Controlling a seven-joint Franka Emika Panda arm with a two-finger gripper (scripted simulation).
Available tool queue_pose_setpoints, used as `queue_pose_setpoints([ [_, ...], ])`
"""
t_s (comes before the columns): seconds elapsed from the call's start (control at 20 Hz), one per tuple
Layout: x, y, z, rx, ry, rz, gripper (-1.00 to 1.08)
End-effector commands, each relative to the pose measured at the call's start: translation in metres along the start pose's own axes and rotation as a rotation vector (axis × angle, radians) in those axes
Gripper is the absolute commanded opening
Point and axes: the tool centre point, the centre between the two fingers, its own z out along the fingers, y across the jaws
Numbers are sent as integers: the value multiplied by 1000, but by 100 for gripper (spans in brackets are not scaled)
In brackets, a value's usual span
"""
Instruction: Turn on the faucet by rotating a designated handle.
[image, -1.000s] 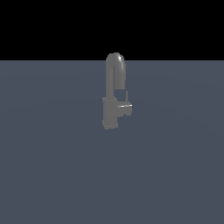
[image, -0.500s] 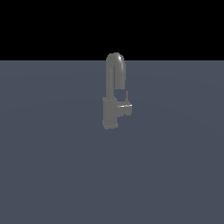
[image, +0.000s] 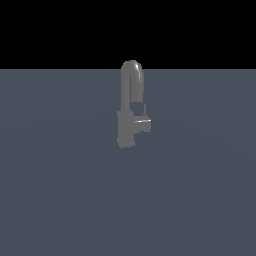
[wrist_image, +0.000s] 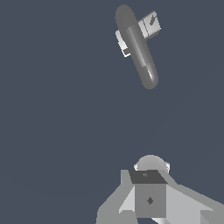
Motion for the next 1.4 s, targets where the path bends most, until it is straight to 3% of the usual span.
queue_pose_setpoints([
  [0.0,15,0,1,29,-35,28,-100],
  [1.35,173,18,44,353,-428,337,-100],
])
